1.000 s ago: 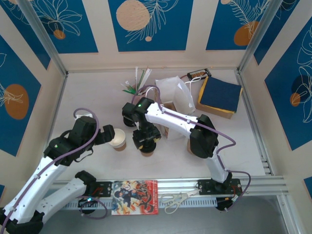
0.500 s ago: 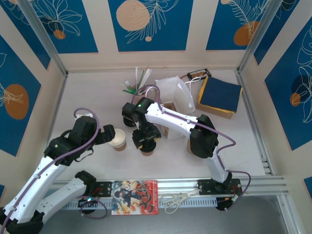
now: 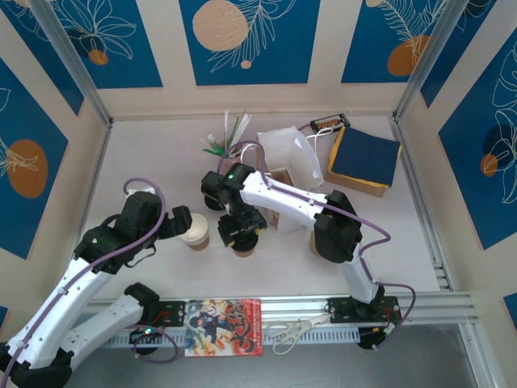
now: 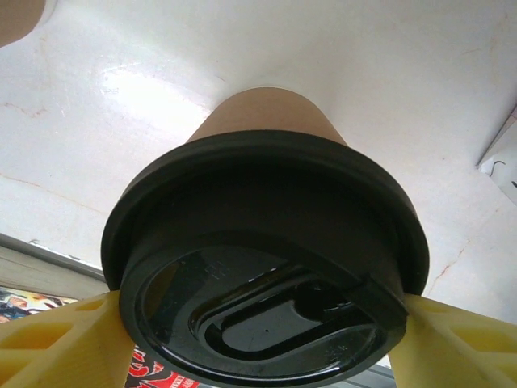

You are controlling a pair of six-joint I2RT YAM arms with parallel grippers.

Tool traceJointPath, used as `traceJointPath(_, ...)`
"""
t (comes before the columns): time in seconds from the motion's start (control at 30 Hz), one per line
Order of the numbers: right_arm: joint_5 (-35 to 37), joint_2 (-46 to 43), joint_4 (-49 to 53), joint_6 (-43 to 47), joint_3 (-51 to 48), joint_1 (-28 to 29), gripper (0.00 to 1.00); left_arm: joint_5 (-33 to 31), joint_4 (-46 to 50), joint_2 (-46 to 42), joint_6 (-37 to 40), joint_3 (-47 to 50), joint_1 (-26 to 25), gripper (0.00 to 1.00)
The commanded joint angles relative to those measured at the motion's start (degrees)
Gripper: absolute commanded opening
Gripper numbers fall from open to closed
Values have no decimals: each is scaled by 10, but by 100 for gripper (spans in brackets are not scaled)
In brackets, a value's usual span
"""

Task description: Pack the takeout coffee

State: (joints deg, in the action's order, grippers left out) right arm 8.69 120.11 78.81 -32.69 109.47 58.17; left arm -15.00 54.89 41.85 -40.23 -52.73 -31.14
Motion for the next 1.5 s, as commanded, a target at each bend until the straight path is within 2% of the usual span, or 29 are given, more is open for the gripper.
traceJointPath(0.0,10,-26,6,-8,-2,1,78,9,-7,0,-7,3,6,100)
traceJointPath(0.37,12,-29,20,-7,17,2,84,14,-11,4,-6,4,6,100)
traceJointPath(0.77,33,-30,41,-10,47,0,82,15,-16,8,-6,5,6,100)
traceJointPath(1.0,56,-54,2,-30,5,10,81,17,-21,9,-3,6,7,100)
traceJointPath(1.47,38,-65,-43,-42,-46,15,82,28,-29,13,-1,8,6,100)
